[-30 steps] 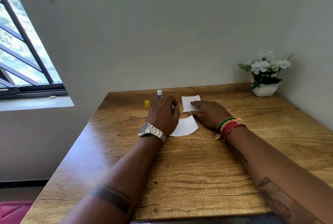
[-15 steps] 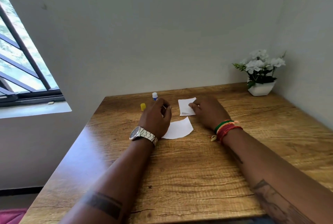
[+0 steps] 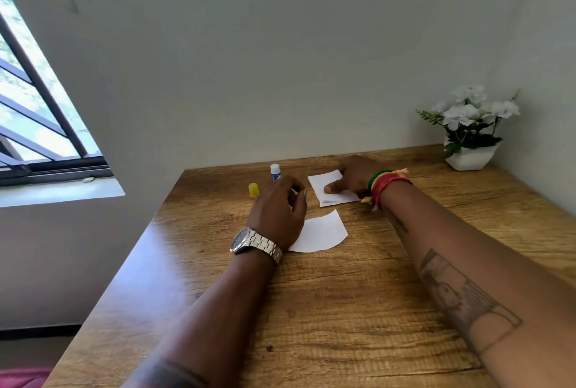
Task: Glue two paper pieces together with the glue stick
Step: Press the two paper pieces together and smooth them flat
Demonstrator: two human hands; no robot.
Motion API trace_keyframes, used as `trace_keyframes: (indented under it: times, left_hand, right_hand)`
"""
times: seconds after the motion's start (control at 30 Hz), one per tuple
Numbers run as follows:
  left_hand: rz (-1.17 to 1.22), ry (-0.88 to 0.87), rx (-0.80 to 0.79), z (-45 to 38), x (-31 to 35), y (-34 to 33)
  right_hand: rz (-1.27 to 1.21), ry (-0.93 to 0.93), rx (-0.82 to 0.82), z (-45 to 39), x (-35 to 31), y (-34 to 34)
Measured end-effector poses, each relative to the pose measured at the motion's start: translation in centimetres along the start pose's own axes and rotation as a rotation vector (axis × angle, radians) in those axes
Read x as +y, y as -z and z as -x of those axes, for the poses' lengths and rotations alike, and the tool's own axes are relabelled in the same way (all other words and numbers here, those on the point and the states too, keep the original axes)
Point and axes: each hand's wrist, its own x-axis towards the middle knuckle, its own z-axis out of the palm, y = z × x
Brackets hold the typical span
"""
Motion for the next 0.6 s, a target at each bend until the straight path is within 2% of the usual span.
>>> trace_keyframes:
  times: [0.3,0.4,0.47,0.6]
  left_hand:
    - [-0.014,-0.005,-0.012,-0.1,0.0,-0.3]
    - [-0.020,-0.003,-0.019,0.0,-0.1,-0.3]
    - [-0.016,-0.007,-0.020,0.0,-0.1,-0.3]
    - [0.036,-0.041,0.043,-0.1,0.0,-0.2]
  right_hand:
    - [-0.215,-0.137,-0.112,-0.7,-0.6,1.1]
    - [-0.314,-0.175,-0.025,-0.8,-0.4,0.8]
    - [-0.463,-0.185,0.068,-0.5,0.2,0.6]
    - [-0.870,-0.005,0.216,1.4,1.2,0.3]
